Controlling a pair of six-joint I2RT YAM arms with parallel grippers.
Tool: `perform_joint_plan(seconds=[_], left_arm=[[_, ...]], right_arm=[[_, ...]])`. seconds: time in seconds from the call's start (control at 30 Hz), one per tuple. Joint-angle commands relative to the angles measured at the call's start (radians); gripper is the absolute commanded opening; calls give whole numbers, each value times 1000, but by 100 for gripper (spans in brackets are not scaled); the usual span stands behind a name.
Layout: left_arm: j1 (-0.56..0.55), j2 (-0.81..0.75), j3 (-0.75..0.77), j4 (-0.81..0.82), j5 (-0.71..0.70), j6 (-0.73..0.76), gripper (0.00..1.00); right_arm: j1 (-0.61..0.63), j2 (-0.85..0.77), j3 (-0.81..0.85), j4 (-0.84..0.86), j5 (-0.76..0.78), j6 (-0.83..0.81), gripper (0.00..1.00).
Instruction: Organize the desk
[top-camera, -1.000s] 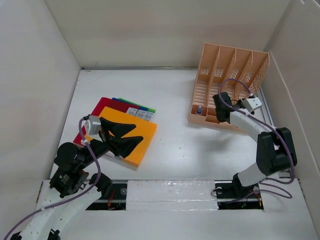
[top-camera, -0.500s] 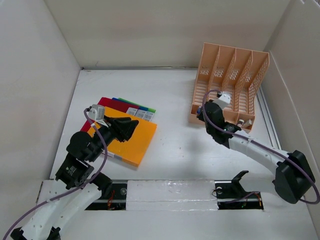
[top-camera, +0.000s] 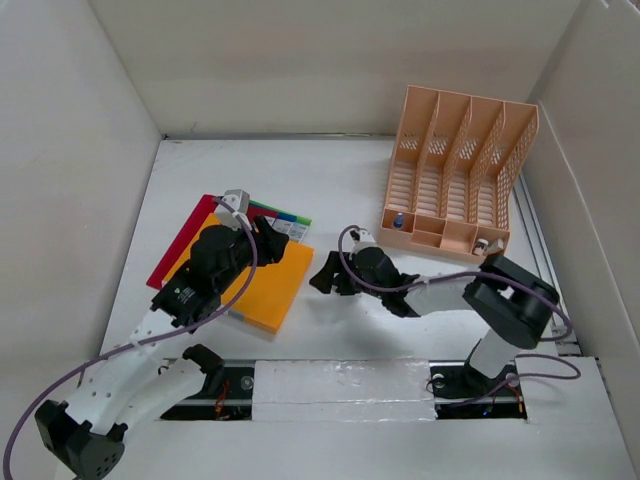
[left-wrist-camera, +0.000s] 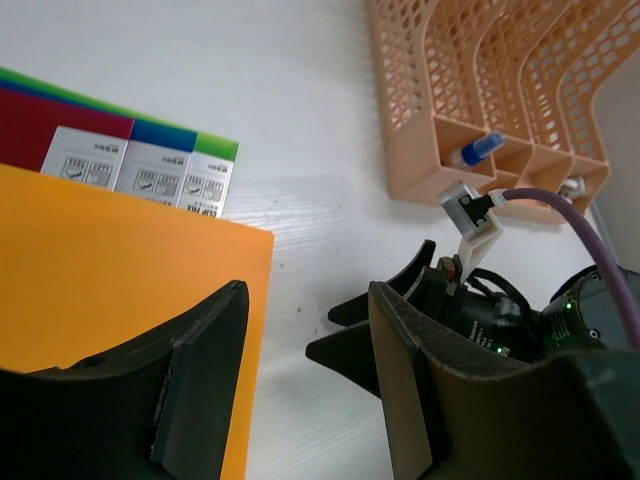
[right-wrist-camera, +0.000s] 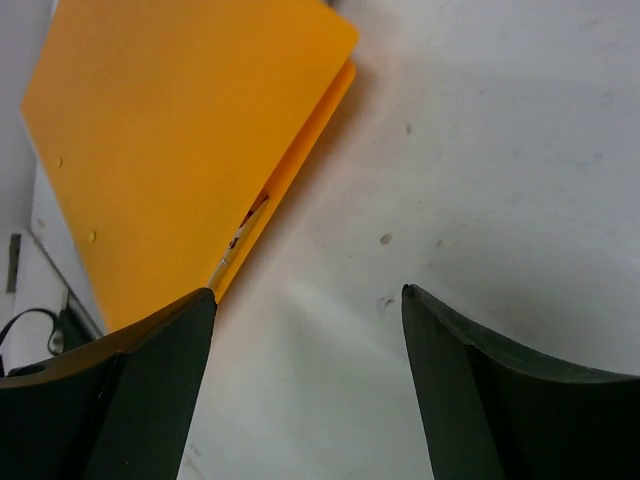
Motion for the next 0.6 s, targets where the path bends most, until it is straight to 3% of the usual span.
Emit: perform_joint_plan(seconds=[0.0, 0.07, 0.27, 0.57], left_arm=[[6, 8, 23, 16, -18, 1, 47], [6, 11, 20, 20, -28, -1, 47], [6, 2, 13, 36, -36, -1, 47], [6, 16, 20, 42, -45, 16, 48]], right_arm=[[2, 90, 37, 259, -129, 65, 81], [2, 183, 52, 357, -164, 100, 80], [2, 355, 154, 411, -225, 177, 80], [-7, 443, 181, 447, -245, 249, 55]])
